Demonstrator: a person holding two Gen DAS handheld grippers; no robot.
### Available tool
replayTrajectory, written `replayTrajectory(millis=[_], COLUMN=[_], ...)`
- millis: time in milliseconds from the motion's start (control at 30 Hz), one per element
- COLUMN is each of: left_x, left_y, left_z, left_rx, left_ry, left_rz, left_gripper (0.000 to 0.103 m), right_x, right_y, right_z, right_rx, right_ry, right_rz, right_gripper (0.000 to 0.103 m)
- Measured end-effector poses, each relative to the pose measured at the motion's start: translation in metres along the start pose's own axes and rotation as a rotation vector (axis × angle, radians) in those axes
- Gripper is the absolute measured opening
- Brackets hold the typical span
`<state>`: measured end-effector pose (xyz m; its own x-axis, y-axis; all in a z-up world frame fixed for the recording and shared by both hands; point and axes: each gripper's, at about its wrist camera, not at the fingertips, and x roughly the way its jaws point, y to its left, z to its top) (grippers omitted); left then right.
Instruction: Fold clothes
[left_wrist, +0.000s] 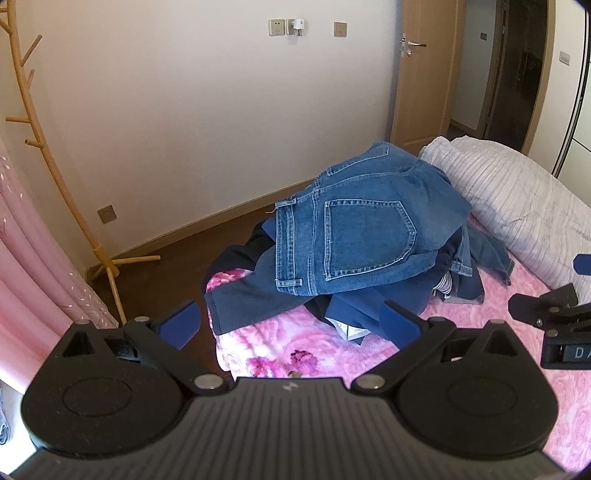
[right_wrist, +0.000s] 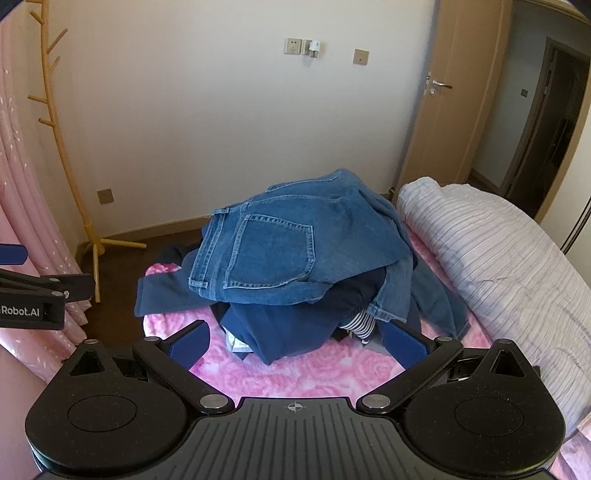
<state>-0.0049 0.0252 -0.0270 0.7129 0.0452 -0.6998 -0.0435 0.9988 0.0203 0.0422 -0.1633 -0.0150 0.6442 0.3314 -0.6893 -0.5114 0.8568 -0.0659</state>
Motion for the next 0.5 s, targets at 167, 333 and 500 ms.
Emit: replayTrajectory(millis=[167,333,500], left_x=[-0.0030,-0.0051,-0.0072], left_y=[0.0004,-0.0009,-0.0016], left_z=[0.0000,-0.0008,-0.0029], left_rx=[-0.006,-0.003,-0.005], left_ry=[-0.003,0.003,0.006], left_rz=[0.010,0.006,0.020], left_gripper=[0.102,0.102,0.102], right_x=[-0.0015,0.0010,0.0030], right_y=[-0.0017,0.0012,-0.0008], right_z=[-0.0013,-0.0066,-0.0063], right_rx=[0.000,-0.005,0.001], right_ry=[0.001,-0.011,-0.004], right_rz=[0.006,0.012,0.021], right_gripper=[0.103,0.103,0.103])
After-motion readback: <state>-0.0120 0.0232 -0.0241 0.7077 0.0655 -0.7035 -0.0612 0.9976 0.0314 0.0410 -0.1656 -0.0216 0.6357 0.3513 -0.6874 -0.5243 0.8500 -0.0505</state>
